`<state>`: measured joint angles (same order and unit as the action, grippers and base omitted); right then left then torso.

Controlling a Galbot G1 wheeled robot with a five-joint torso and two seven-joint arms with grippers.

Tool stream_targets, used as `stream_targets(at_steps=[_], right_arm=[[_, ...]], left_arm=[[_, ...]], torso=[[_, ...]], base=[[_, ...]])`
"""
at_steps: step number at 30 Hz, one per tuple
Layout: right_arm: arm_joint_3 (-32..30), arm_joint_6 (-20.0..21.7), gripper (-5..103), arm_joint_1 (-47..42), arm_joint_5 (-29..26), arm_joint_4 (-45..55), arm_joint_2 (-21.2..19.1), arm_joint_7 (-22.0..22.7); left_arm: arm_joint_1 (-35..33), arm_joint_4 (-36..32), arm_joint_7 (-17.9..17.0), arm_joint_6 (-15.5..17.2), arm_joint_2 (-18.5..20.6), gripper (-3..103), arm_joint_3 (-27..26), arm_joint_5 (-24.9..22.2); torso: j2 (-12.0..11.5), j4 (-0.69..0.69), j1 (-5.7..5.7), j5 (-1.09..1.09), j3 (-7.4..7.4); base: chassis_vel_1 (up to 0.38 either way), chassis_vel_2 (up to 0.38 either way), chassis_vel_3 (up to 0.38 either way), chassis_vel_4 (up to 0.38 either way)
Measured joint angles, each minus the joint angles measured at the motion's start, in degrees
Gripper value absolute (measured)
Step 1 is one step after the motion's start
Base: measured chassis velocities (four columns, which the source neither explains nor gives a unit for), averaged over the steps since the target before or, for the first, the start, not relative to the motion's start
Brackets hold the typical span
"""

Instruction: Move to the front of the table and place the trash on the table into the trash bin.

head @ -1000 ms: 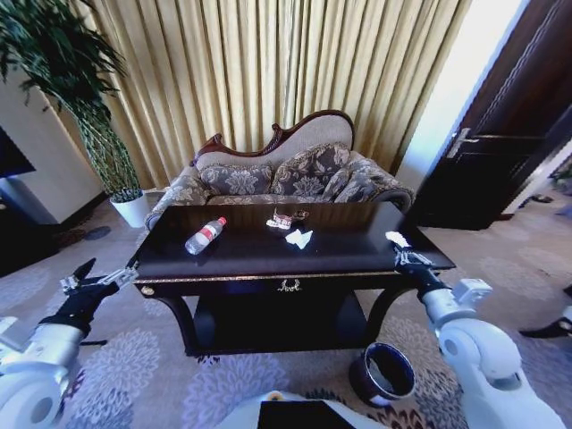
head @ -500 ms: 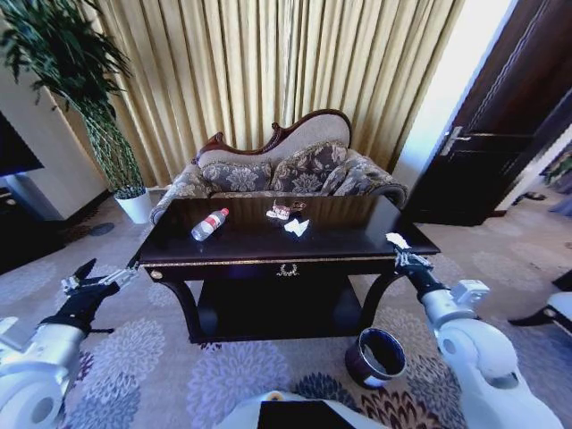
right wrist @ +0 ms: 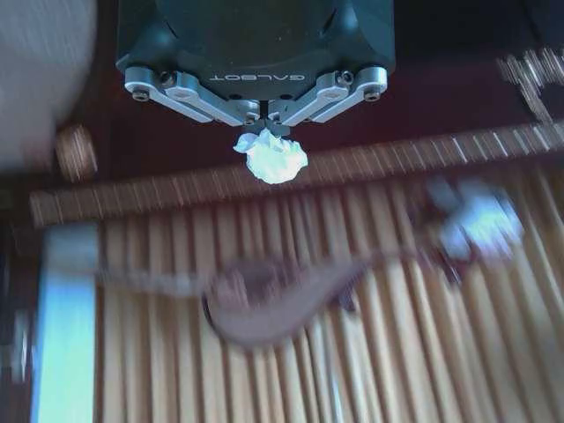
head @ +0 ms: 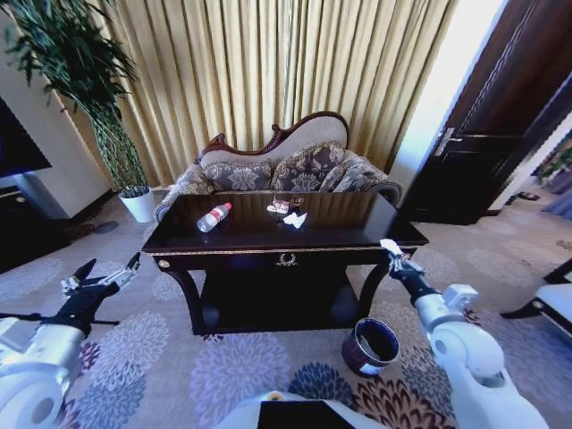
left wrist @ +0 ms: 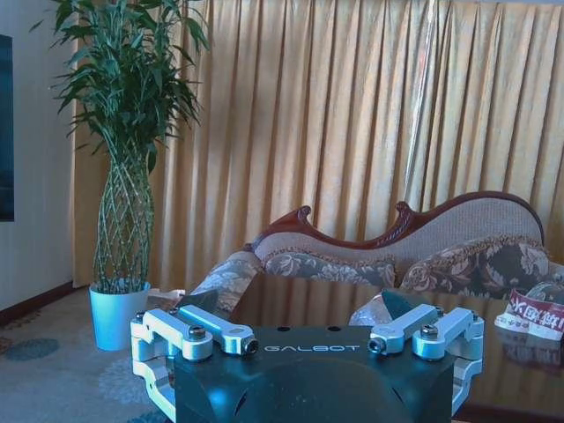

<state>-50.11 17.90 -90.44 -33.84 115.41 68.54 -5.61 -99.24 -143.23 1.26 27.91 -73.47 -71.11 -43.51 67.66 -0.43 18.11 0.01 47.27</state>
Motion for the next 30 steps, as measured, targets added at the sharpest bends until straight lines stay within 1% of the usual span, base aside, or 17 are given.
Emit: stream_targets(at_steps=[1, 2, 5, 6, 8, 9, 11, 13, 14, 15, 17, 18, 20, 21, 22, 25, 30], right_arm=[[0.12, -0.5, 0, -0.46, -0.04, -2.54, 0.12, -0.62], [0.12, -0.5, 0, -0.46, -0.04, -2.54, 0.12, -0.62], [1.22, -2.51, 0, -0.33, 0.94, -13.01, 0.91, -1.85], [1.22, -2.51, 0, -0.33, 0.94, -13.01, 0.91, -1.85], [2.32, -2.93, 0, 1.03, 0.82, -18.9, 1.18, -1.73], [2.32, -2.93, 0, 1.03, 0.82, -18.9, 1.18, -1.73], [3.45, -2.94, 0, 2.96, 0.7, -23.54, 1.25, -1.3], [3.69, -2.94, 0, 3.64, 0.97, -24.85, 1.2, -1.21], [4.46, -2.95, 0, 5.85, 2.1, -29.14, 0.88, -1.1], [4.46, -2.95, 0, 5.85, 2.1, -29.14, 0.88, -1.1], [5.13, -2.96, 0, 8.68, 3.64, -34.33, 0.25, -0.94], [5.13, -2.96, 0, 8.68, 3.64, -34.33, 0.25, -0.94], [5.83, -3.4, 0, 12.47, 6.43, -41.02, -0.64, -0.64], [5.83, -3.4, 0, 12.47, 6.43, -41.02, -0.64, -0.64], [6.47, -3.94, 0, 13.91, 7.32, -43.85, -1.18, 0.11], [7.29, -4.32, 0, 15.67, 8.79, -47.17, -1.83, 0.74], [8.33, -4.39, 0, 17.85, 11.36, -51.34, -2.05, 0.82]], left_arm=[[0.04, 0.0, 0.01, -0.04, 0.04, 100, -0.01, 0.0], [0.04, 0.0, 0.01, -0.04, 0.04, 100, -0.01, 0.0], [0.08, -0.01, 0.03, -0.1, 0.02, 100, -0.09, 0.0], [0.08, -0.01, 0.03, -0.1, 0.02, 100, -0.09, 0.0], [0.14, 0.0, 0.06, -0.26, -0.29, 100, -0.09, 0.0], [0.14, 0.0, 0.06, -0.26, -0.29, 100, -0.09, 0.0], [0.11, -0.01, 0.2, -1.19, -0.57, 100, -0.08, 0.09], [0.11, 0.0, 0.3, -1.27, -0.61, 100, -0.08, 0.1], [0.1, -0.01, 0.55, -1.45, -0.67, 100, -0.11, 0.21], [0.1, -0.01, 0.55, -1.45, -0.67, 100, -0.11, 0.21], [0.1, 0.0, 0.61, -1.48, -0.75, 100, -0.2, 0.25], [0.1, 0.0, 0.61, -1.48, -0.75, 100, -0.2, 0.25], [0.03, -0.01, 0.76, -1.69, -0.91, 100, -0.3, 0.23], [0.03, -0.01, 0.76, -1.69, -0.91, 100, -0.3, 0.23], [0.01, 0.0, 0.81, -1.89, -1.03, 100, -0.32, 0.21], [0.09, -0.01, 0.85, -2.06, -1.19, 100, -0.32, 0.2], [0.35, -0.01, 0.87, -2.09, -1.15, 100, -0.26, 0.17]], torso=[[0.0, -0.01, 0.0, 0.0, 0.0], [0.0, -0.01, 0.0, 0.0, 0.0], [0.01, -0.02, -0.01, 0.02, -0.01], [0.01, -0.02, -0.01, 0.02, -0.01], [0.01, -0.01, -0.03, 0.01, -0.01], [0.01, -0.01, -0.03, 0.01, -0.01], [0.01, 0.01, -0.03, -0.01, -0.01], [0.01, 0.0, -0.03, -0.02, -0.01], [0.01, 0.01, -0.02, 0.0, -0.01], [0.01, 0.01, -0.02, 0.0, -0.01], [0.01, 0.0, -0.02, 0.0, -0.01], [0.01, 0.0, -0.02, 0.0, -0.01], [0.01, 0.01, -0.02, 0.0, -0.01], [0.01, 0.01, -0.02, 0.0, -0.01], [0.01, 0.0, -0.02, 0.0, -0.01], [0.01, 0.0, -0.02, -0.01, -0.01], [0.01, 0.0, -0.02, 0.0, -0.01]], base=[[0.0, 0.0, 0.0, 0.0], [0.0, 0.0, 0.0, 0.0], [0.0, 0.0, 0.0, 0.0], [0.0, 0.0, 0.0, 0.0], [0.0, 0.0, 0.0, 0.0], [0.0, 0.0, 0.0, 0.0], [0.0, 0.0, 0.0, 0.0], [0.0, 0.0, 0.0, 0.0], [0.0, 0.0, 0.0, 0.0], [0.0, 0.0, 0.0, 0.0], [0.0, 0.0, 0.0, 0.0], [0.0, 0.0, 0.0, 0.0], [0.0, 0.0, 0.0, 0.0], [0.0, 0.0, 0.0, 0.0], [0.0, 0.0, 0.0, 0.0], [0.0, 0.0, 0.0, 0.0], [0.0, 0.0, 0.0, 0.0]])
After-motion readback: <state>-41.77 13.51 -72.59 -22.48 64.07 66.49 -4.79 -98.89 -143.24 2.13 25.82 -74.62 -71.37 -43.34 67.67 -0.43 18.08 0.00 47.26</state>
